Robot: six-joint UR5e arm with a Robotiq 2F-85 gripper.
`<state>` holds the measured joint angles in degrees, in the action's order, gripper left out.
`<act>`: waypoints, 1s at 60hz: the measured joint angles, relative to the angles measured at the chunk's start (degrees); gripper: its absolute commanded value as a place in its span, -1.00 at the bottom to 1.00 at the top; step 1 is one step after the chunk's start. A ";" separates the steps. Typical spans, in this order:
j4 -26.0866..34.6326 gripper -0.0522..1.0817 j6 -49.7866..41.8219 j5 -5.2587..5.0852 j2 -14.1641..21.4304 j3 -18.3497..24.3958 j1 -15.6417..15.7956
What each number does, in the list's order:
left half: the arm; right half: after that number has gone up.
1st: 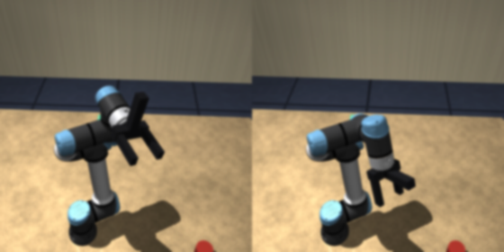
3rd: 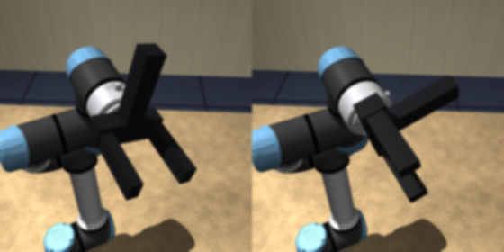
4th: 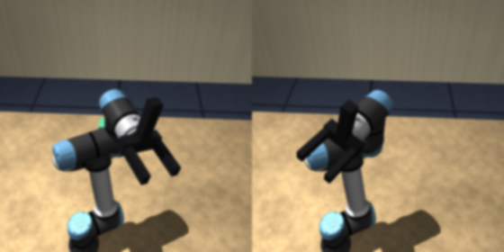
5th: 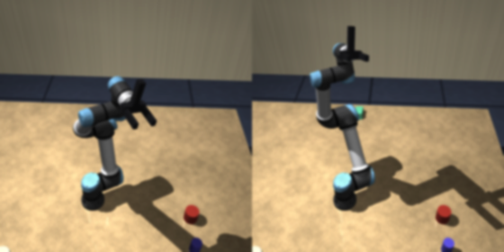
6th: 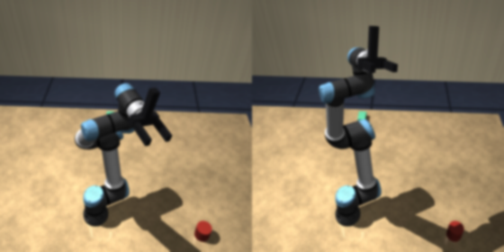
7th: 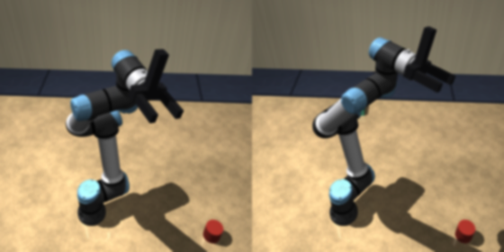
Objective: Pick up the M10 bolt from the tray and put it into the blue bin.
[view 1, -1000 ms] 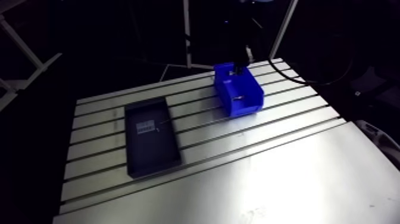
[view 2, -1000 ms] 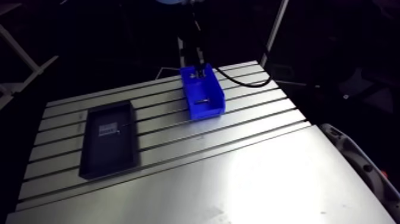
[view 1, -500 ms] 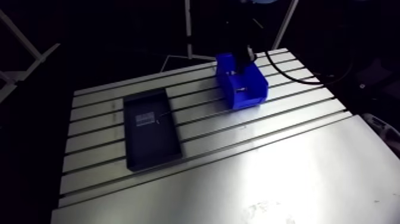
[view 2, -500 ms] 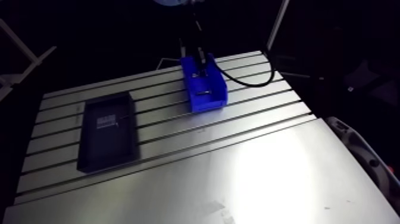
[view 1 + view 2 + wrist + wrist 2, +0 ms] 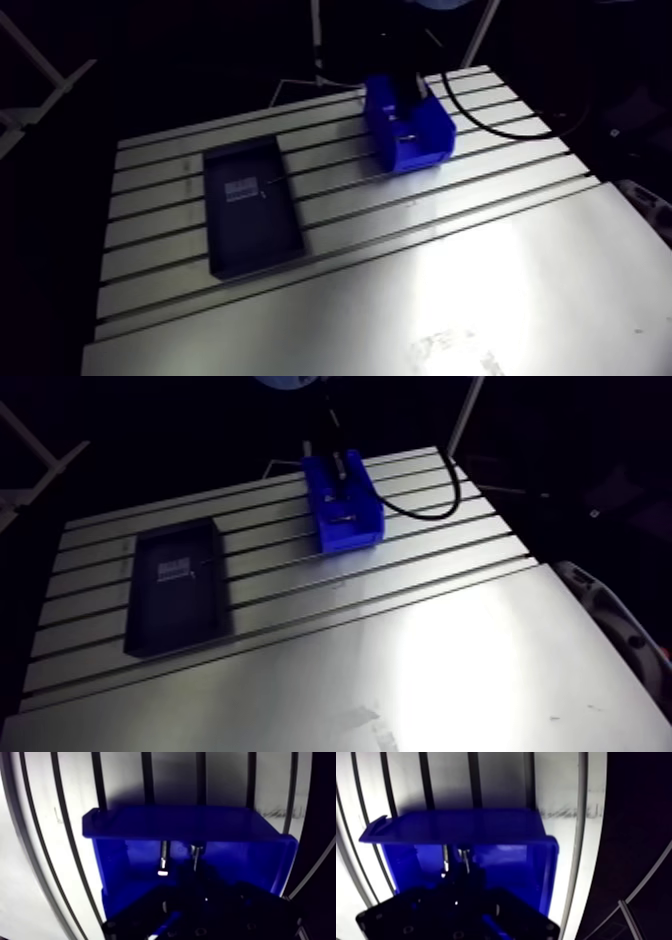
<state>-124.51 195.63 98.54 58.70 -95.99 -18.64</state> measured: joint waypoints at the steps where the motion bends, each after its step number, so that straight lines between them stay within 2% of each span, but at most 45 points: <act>1: -0.05 0.83 0.00 0.00 -0.06 0.00 0.00; 8: -0.34 0.82 -0.01 0.02 -0.49 0.01 0.00; 12: -0.44 0.74 -0.01 0.03 -0.74 0.05 0.00; 13: -0.48 0.57 -0.01 0.03 -0.80 0.05 0.01; 14: -0.52 0.57 -0.01 0.03 -0.84 0.06 0.00; 15: -0.58 0.22 -0.02 0.02 -0.89 0.06 0.00; 16: -0.65 0.22 -0.04 0.01 -0.93 0.06 0.00; 17: -0.73 -0.20 -0.07 0.00 -0.97 0.06 0.01; 18: -0.84 -0.20 -0.11 -0.03 -1.00 0.06 0.00; 19: -0.99 -0.68 -0.20 -0.07 -1.04 0.05 0.00; 20: -1.15 -0.68 -0.31 -0.12 -1.06 0.05 0.00; 21: -1.34 -0.86 -0.45 -0.16 -1.09 0.04 0.01; 22: -1.59 -0.90 -0.65 -0.20 -1.11 0.02 0.01; 32: -4.33 -0.90 -2.48 -0.37 -0.75 -0.85 0.18; 42: -5.17 -0.90 -2.90 -0.45 1.23 -2.15 0.31; 60: 0.84 -0.90 -2.51 -0.48 7.19 -2.57 0.33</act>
<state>-123.67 193.12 98.05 65.89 -98.55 -18.31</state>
